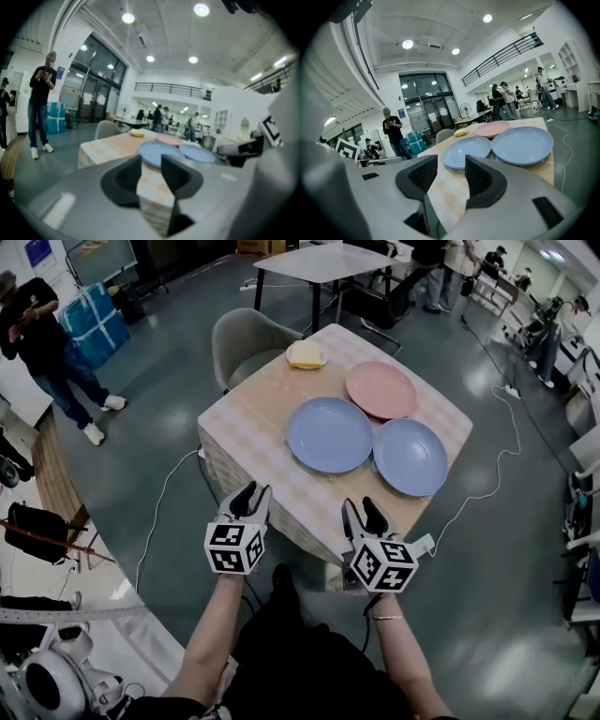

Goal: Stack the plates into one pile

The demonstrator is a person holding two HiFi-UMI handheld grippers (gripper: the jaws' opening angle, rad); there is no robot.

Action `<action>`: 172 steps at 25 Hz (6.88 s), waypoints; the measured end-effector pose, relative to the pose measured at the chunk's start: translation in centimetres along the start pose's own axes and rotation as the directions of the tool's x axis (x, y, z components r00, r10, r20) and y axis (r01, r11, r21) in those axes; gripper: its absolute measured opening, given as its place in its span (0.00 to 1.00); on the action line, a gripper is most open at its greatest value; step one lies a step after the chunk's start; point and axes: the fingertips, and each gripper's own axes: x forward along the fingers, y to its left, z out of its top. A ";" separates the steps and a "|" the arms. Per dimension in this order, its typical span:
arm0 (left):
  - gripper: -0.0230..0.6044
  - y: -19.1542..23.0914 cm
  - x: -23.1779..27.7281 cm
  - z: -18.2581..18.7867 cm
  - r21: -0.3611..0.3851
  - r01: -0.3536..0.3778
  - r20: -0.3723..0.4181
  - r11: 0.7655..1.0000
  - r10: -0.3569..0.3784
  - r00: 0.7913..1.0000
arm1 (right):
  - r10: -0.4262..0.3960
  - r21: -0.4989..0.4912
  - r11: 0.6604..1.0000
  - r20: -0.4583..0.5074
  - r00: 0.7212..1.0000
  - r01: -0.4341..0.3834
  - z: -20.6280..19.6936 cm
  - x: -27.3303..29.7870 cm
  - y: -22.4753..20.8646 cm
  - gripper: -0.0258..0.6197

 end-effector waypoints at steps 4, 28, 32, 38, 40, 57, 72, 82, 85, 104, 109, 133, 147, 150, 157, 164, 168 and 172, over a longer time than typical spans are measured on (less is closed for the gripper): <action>0.26 3.0 3.8 0.7 -0.003 0.030 -0.026 1.000 -0.030 0.999 | -0.057 0.045 0.997 -0.023 0.998 0.058 0.2 4.1 -0.5 0.30; 0.33 5.9 18.7 1.9 0.012 0.198 -0.129 0.980 -0.195 0.972 | -0.366 0.197 0.903 -0.118 0.923 0.383 -1.3 11.1 -7.5 0.32; 0.33 5.7 20.8 2.0 0.025 0.214 -0.152 0.976 -0.208 0.966 | -0.372 0.230 0.889 -0.146 0.917 0.397 -2.1 11.9 -8.6 0.32; 0.34 5.6 24.1 1.5 0.033 0.224 -0.192 0.974 -0.214 0.958 | -0.363 0.268 0.876 -0.179 0.915 0.400 -3.0 13.6 -9.5 0.32; 0.34 5.4 24.9 1.2 0.038 0.230 -0.212 0.972 -0.217 0.953 | -0.360 0.282 0.872 -0.186 0.914 0.400 -3.1 13.9 -9.7 0.32; 0.33 3.9 29.1 -1.0 0.054 0.267 -0.337 0.962 -0.234 0.912 | -0.321 0.302 0.869 -0.257 0.912 0.391 -4.2 16.4 -10.9 0.32; 0.14 5.3 27.4 -1.3 0.084 0.168 -0.324 0.982 -0.132 0.937 | -0.355 0.246 0.876 -0.257 0.899 0.416 -3.9 16.3 -11.2 0.26; 0.13 6.7 23.2 -0.2 0.054 0.098 -0.259 0.994 -0.080 0.963 | -0.350 0.197 0.896 -0.234 0.907 0.397 -3.7 15.7 -9.1 0.24; 0.13 6.7 22.1 0.4 0.047 0.086 -0.237 0.995 -0.072 0.969 | -0.359 0.187 0.899 -0.206 0.910 0.396 -3.1 15.2 -8.6 0.23; 0.12 1.7 17.6 1.9 0.052 0.191 -0.172 0.980 -0.180 0.969 | -0.458 0.198 0.863 -0.083 0.885 0.465 -1.0 7.3 -7.9 0.18; 0.12 -1.6 17.5 2.0 0.054 0.255 -0.173 0.966 -0.242 0.955 | -0.514 0.207 0.829 -0.083 0.854 0.519 -1.1 4.2 -9.3 0.18; 0.13 -16.9 23.6 1.5 0.067 0.306 -0.212 0.950 -0.286 0.934 | -0.551 0.192 0.806 -0.101 0.828 0.560 2.1 -2.1 -23.9 0.18; 0.14 -20.3 27.9 -1.2 0.032 0.192 -0.251 0.981 -0.178 0.952 | -0.459 0.066 0.877 -0.181 0.870 0.477 3.0 0.6 -32.1 0.18; 0.15 -20.5 28.5 -1.8 0.034 0.180 -0.265 0.983 -0.164 0.950 | -0.447 0.042 0.885 -0.197 0.873 0.463 2.9 1.3 -33.0 0.19; 0.16 -20.6 28.9 -2.7 0.028 0.153 -0.286 0.988 -0.139 0.948 | -0.435 0.018 0.893 -0.213 0.875 0.449 2.8 2.3 -34.3 0.18; 0.16 -20.7 29.0 -2.8 0.044 0.147 -0.289 0.988 -0.128 0.949 | -0.431 0.004 0.896 -0.224 0.874 0.443 2.5 2.8 -34.9 0.18; 0.17 -20.6 29.1 -3.0 0.057 0.151 -0.297 0.987 -0.128 0.946 | -0.428 0.003 0.897 -0.238 0.872 0.442 2.0 3.0 -34.9 0.19; 0.19 -20.7 29.1 -3.2 0.082 0.153 -0.301 0.985 -0.121 0.946 | -0.425 -0.009 0.900 -0.237 0.874 0.435 1.9 3.1 -35.0 0.20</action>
